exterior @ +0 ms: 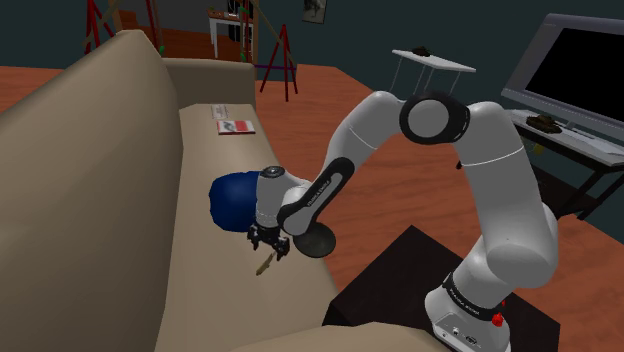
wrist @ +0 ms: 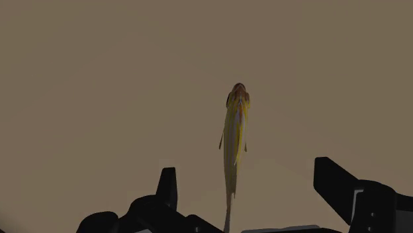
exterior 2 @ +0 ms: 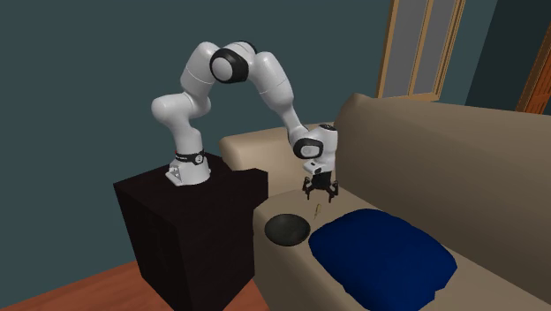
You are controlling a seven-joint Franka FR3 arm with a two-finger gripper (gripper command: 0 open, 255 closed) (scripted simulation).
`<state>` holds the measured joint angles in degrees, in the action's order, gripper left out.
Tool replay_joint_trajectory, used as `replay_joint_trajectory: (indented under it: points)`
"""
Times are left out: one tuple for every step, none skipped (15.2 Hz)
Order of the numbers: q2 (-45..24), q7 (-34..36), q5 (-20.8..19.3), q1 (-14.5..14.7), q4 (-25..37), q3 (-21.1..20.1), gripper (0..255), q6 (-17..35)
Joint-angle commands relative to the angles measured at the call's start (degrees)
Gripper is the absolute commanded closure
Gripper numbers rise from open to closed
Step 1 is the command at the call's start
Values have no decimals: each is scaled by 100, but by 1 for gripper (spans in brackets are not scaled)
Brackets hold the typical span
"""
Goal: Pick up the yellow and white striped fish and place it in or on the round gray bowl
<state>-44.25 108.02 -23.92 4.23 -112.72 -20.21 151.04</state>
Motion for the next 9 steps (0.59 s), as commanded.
replay_joint_trajectory:
  points:
    - [-94,26,-36,39,35,48,0,67]
    - [-94,26,-36,39,34,48,0,67]
    - [-94,26,-36,39,35,48,0,67]
    - [-94,26,-36,39,35,48,0,67]
    - [-94,26,-36,39,35,48,0,67]
    - [-94,26,-36,39,35,48,0,67]
    - [-94,26,-36,39,35,48,0,67]
    - [-93,26,-36,38,34,48,0,66]
    - [-93,26,-36,38,34,48,255,66]
